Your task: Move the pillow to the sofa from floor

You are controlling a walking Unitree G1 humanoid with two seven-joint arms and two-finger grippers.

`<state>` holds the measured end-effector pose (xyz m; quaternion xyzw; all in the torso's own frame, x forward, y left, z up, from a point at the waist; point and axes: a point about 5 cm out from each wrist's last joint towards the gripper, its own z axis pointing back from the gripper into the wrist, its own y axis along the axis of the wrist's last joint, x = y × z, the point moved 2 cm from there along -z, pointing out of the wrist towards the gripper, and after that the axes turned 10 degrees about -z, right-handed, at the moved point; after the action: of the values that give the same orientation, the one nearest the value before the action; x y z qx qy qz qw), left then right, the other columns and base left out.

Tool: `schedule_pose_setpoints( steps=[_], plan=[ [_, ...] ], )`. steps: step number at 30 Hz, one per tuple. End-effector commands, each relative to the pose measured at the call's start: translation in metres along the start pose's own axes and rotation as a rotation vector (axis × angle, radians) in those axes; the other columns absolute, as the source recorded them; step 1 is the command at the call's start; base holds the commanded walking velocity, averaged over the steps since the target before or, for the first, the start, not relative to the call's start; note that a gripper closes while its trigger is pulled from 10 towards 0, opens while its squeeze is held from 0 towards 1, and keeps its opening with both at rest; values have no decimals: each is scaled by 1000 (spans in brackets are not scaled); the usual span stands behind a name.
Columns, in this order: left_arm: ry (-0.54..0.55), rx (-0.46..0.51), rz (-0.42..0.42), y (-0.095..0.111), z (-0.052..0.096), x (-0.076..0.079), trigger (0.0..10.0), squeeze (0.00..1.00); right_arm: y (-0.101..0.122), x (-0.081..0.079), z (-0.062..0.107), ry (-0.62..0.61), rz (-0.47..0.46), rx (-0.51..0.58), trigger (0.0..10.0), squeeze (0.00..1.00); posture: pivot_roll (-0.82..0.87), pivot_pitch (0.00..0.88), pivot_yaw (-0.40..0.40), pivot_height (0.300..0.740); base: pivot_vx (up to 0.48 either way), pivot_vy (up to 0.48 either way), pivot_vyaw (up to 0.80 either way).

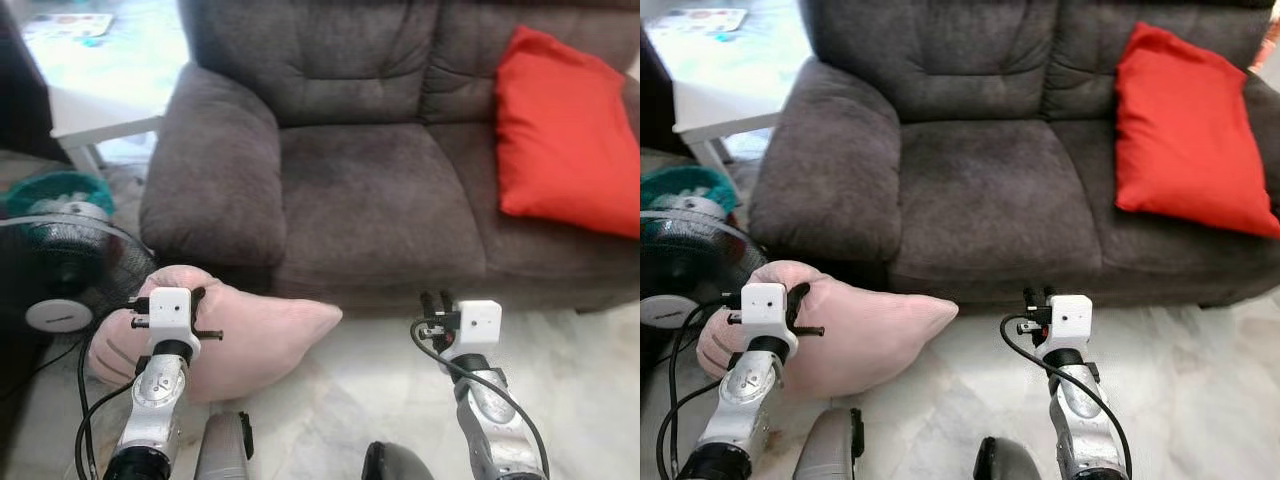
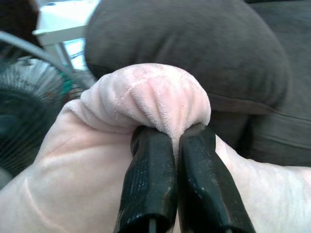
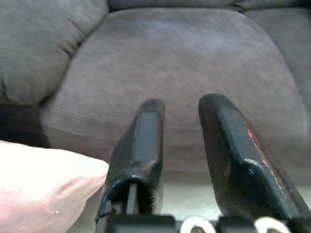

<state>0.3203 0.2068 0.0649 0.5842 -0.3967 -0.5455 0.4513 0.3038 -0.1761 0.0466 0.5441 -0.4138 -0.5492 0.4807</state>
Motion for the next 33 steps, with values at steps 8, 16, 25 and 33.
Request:
schedule_pose_setpoints(
  steps=[8,16,25,33],
  plan=[
    [13,99,-5,22,-5,-1,10000,0,4,2,0,-4,-9,27,10000,0,118,53,-78,631,0,0,0],
    [13,99,-1,22,-6,-1,10000,0,6,0,-1,3,-16,38,10000,0,119,52,-75,631,0,0,0],
    [13,100,2,23,-6,-1,10000,0,6,0,0,-2,-16,47,10000,0,122,50,-74,631,0,0,0],
    [14,103,2,23,-7,-3,10000,0,6,1,0,-13,-19,53,10000,0,126,45,-73,684,0,0,0]
  ],
)
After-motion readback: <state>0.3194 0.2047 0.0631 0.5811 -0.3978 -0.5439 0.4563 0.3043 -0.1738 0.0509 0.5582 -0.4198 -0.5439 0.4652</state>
